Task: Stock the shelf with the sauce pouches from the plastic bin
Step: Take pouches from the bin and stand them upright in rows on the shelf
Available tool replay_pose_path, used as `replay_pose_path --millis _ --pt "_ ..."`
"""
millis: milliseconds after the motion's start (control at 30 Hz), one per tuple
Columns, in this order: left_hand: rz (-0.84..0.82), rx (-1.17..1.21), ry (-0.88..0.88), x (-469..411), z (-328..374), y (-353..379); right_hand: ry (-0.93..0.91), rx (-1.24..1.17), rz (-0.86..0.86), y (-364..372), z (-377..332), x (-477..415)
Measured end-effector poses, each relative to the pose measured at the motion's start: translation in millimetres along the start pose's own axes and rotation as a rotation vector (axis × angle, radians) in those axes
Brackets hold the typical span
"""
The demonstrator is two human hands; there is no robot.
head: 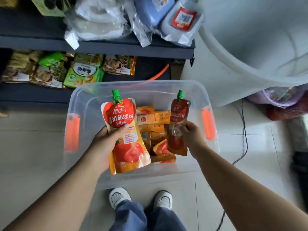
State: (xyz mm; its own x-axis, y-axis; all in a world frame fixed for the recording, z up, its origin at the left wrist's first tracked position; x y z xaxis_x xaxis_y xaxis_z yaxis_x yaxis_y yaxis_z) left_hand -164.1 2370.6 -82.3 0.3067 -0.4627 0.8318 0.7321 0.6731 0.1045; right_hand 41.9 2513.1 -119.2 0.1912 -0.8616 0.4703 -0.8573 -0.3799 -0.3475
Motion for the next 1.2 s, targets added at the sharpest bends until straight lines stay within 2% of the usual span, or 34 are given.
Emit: replay_pose_path --millis 133,267,533,733,967,1067,1200 --pt "-0.041 0.005 0.074 60.1 53.9 11.2 0.010 -0.477 -0.139 -9.1 -85.7 54.6" --pt "-0.052 -0.043 0.216 127.4 137.9 24.5 -0.116 -0.644 -0.267 -26.9 -208.8 92.8" --pt "-0.116 -0.077 0.673 341.8 325.0 48.7 -0.617 -0.514 -0.317 -103.1 -468.5 191.0" --pt "-0.155 -0.094 0.952 493.4 396.4 49.4 -0.982 -0.488 -0.362 -154.5 -606.2 294.5" --pt "-0.123 -0.118 1.110 605.5 439.4 10.0 -1.127 -0.465 -0.404 -162.6 -694.1 389.1" --pt "-0.086 -0.118 1.139 625.2 451.5 -17.3 -1.180 -0.444 -0.415 -148.4 -718.6 414.7" --pt "-0.016 -0.053 1.161 630.9 472.7 -74.7 -1.148 -0.462 -0.445 -103.2 -739.9 429.7"
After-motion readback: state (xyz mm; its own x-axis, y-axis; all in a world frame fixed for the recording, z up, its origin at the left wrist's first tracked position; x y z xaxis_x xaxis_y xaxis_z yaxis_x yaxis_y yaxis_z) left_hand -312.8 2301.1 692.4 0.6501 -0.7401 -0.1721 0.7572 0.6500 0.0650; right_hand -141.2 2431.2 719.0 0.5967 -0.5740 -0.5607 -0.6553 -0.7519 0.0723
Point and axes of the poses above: each hand's wrist, its own x-axis away from the middle knuckle, its own y-axis out of the palm, z = x × y, the point moved 9 cm from there along -x, towards the middle knuckle, and after that the axes turned 8 degrees about -y, right-handed, at the moved point
